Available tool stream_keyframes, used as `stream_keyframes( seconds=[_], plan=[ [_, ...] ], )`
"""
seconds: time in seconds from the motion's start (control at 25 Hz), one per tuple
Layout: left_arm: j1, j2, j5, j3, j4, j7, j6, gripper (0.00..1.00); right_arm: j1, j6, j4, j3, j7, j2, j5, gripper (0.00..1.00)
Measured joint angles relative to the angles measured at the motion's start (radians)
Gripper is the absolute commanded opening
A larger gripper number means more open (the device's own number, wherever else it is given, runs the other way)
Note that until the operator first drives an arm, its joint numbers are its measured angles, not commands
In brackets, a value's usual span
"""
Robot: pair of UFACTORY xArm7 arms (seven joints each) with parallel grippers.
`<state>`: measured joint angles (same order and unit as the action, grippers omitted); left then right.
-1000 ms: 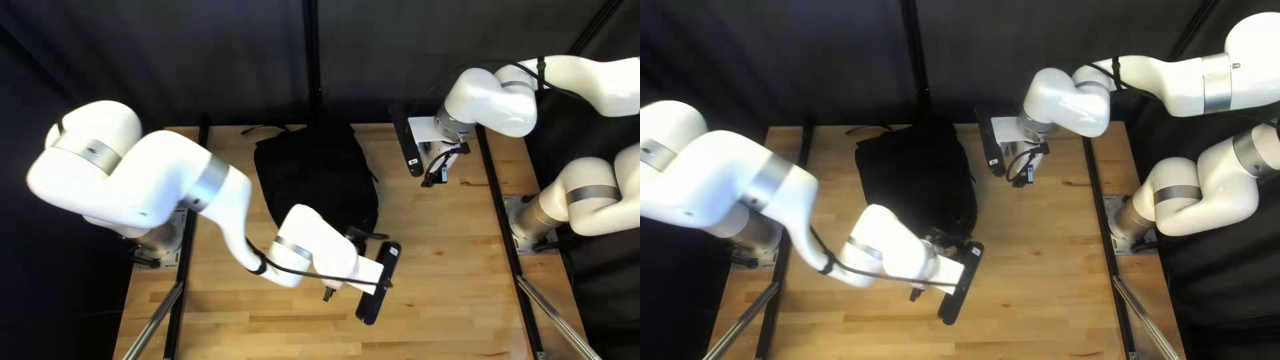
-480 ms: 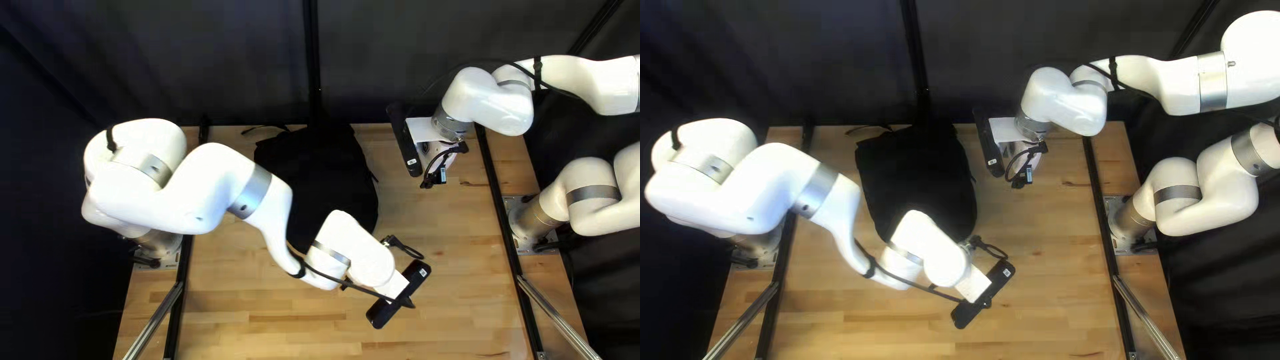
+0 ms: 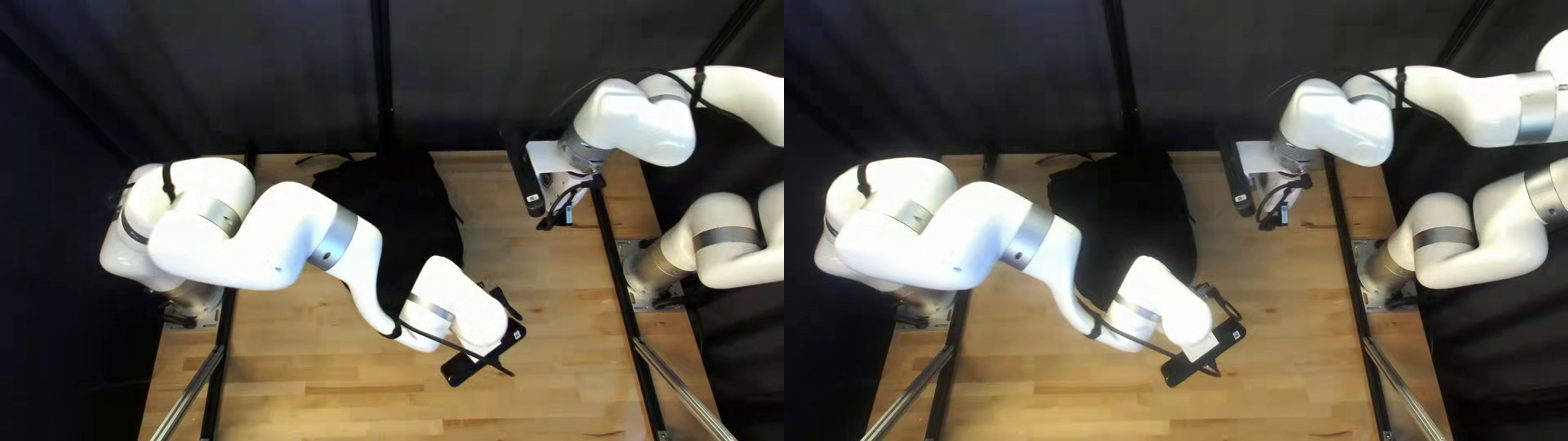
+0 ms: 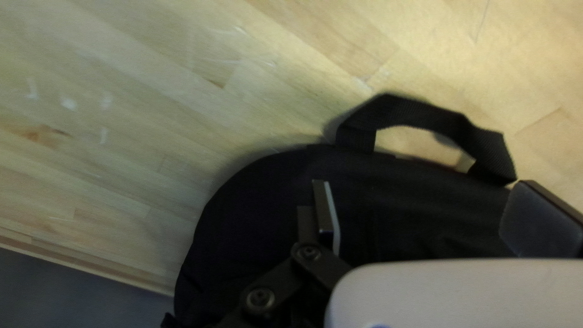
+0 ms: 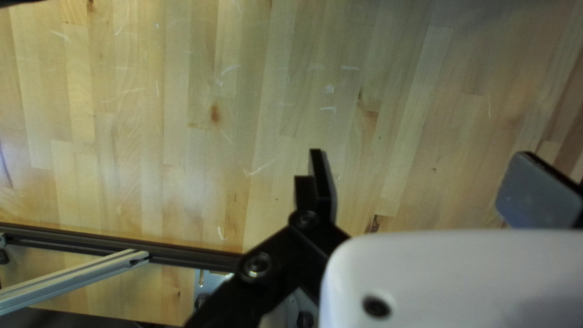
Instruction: Remove a lunch box from a kids backpack
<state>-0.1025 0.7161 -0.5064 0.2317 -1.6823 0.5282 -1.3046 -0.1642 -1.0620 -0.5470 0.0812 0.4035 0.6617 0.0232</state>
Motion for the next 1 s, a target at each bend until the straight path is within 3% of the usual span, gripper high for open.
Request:
stream_keyframes(
  seconds=[0.76, 0.8, 0.84, 0.88, 0.92, 1.0],
  plan=[
    [-0.057, 0.103, -0.067, -0.038, -0.158, 0.088, -0.199, 0.98, -0.011, -0.046, 0.058, -0.032, -0.046, 0.111, -0.009, 1.00],
    [-0.059, 0.105, -0.070, -0.039, -0.160, 0.092, -0.204, 0.84, -0.011, -0.048, 0.059, -0.033, -0.048, 0.115, -0.009, 1.00],
    [-0.060, 0.108, -0.072, -0.040, -0.161, 0.095, -0.207, 0.63, -0.011, -0.050, 0.060, -0.034, -0.049, 0.117, -0.009, 1.00],
    [-0.062, 0.110, -0.075, -0.041, -0.162, 0.096, -0.210, 0.26, -0.011, -0.051, 0.060, -0.036, -0.051, 0.120, -0.009, 1.00],
    [-0.063, 0.112, -0.076, -0.042, -0.163, 0.097, -0.212, 0.03, -0.012, -0.053, 0.060, -0.037, -0.053, 0.122, -0.009, 1.00],
    [-0.065, 0.115, -0.079, -0.042, -0.164, 0.097, -0.213, 0.00, -0.013, -0.057, 0.061, -0.038, -0.055, 0.127, -0.010, 1.00]
  ],
)
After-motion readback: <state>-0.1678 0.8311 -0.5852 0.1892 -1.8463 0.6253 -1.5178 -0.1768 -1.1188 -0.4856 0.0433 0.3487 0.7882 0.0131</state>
